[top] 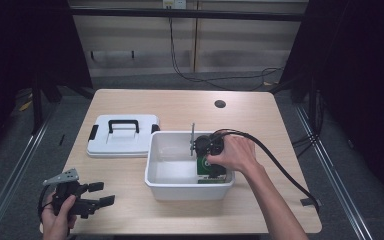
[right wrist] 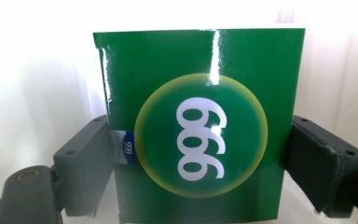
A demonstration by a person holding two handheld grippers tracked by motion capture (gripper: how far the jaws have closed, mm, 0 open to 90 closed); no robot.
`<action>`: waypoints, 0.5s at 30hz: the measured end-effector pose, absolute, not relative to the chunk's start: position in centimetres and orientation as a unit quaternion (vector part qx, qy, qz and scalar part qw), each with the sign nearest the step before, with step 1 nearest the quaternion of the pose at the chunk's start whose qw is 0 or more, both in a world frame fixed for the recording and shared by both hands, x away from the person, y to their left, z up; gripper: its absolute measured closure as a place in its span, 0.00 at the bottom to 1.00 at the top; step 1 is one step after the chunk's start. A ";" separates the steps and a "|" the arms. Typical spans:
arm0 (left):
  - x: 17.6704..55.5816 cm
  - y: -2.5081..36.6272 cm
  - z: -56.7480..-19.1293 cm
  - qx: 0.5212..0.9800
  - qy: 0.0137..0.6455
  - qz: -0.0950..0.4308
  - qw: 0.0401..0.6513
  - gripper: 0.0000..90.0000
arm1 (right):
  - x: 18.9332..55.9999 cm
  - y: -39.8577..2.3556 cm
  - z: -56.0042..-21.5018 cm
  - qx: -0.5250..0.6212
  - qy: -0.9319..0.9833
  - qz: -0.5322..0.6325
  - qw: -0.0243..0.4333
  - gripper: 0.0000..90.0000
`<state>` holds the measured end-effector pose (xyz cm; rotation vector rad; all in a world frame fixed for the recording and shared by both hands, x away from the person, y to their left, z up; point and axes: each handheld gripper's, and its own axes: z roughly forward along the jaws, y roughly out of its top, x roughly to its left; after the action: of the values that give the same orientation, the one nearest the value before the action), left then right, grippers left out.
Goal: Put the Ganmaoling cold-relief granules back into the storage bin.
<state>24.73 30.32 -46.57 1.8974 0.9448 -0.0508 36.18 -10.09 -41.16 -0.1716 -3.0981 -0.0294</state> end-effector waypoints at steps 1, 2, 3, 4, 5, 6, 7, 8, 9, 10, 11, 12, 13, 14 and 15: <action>24.7 30.3 -46.6 0.780 0.390 -0.023 0.489 0.18 | 36.2 -10.1 -41.2 -0.056 -0.998 -0.014 0.018 0.16; 24.7 30.3 -46.6 0.780 0.391 -0.022 0.488 0.18 | 36.2 -10.1 -41.2 -0.056 -0.998 -0.014 0.017 0.15; 24.7 30.3 -46.6 0.780 0.391 -0.022 0.488 0.18 | 36.2 -10.2 -41.3 -0.053 -0.998 -0.016 0.018 0.15; 24.7 30.4 -46.6 0.780 0.391 -0.022 0.488 0.18 | 36.2 -10.2 -41.2 -0.056 -0.998 -0.012 0.017 0.15; 24.7 30.4 -46.6 0.781 0.390 -0.020 0.488 0.18 | 36.2 -10.2 -41.2 -0.056 -0.998 -0.016 0.017 0.15; 24.7 30.4 -46.6 0.780 0.391 -0.021 0.488 0.18 | 36.1 -10.3 -41.1 -0.057 -0.998 -0.016 0.015 0.14; 24.7 30.4 -46.6 0.781 0.390 -0.021 0.488 0.18 | 36.1 -10.4 -41.0 -0.057 -0.998 -0.016 0.013 0.14; 24.7 30.4 -46.6 0.780 0.391 -0.021 0.488 0.18 | 36.1 -10.5 -40.9 -0.058 -0.998 -0.018 0.014 0.14; 24.7 30.4 -46.6 0.780 0.392 -0.021 0.488 0.18 | 36.1 -10.6 -40.9 -0.056 -0.998 -0.024 0.013 0.14; 24.7 30.4 -46.6 0.780 0.391 -0.020 0.487 0.18 | 36.0 -10.7 -40.8 -0.060 -0.998 -0.023 0.011 0.13; 24.7 30.4 -46.6 0.781 0.391 -0.020 0.487 0.18 | 36.0 -10.7 -40.8 -0.058 -0.998 -0.026 0.012 0.13; 24.7 30.3 -46.6 0.780 0.391 -0.022 0.488 0.18 | 36.0 -10.8 -40.8 -0.059 -0.998 -0.028 0.010 0.13; 24.7 30.3 -46.6 0.780 0.391 -0.022 0.488 0.18 | 36.0 -10.9 -40.8 -0.055 -0.998 -0.030 0.011 0.13; 24.7 30.4 -46.6 0.781 0.391 -0.020 0.488 0.18 | 35.9 -10.9 -40.7 -0.058 -0.998 -0.031 0.009 0.12; 24.7 30.4 -46.6 0.780 0.392 -0.021 0.488 0.18 | 35.9 -10.9 -40.7 -0.055 -0.998 -0.035 0.006 0.11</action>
<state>24.73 30.36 -46.56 1.8966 0.9529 -0.0500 35.93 -10.94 -40.71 -0.1719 -3.1235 -0.1088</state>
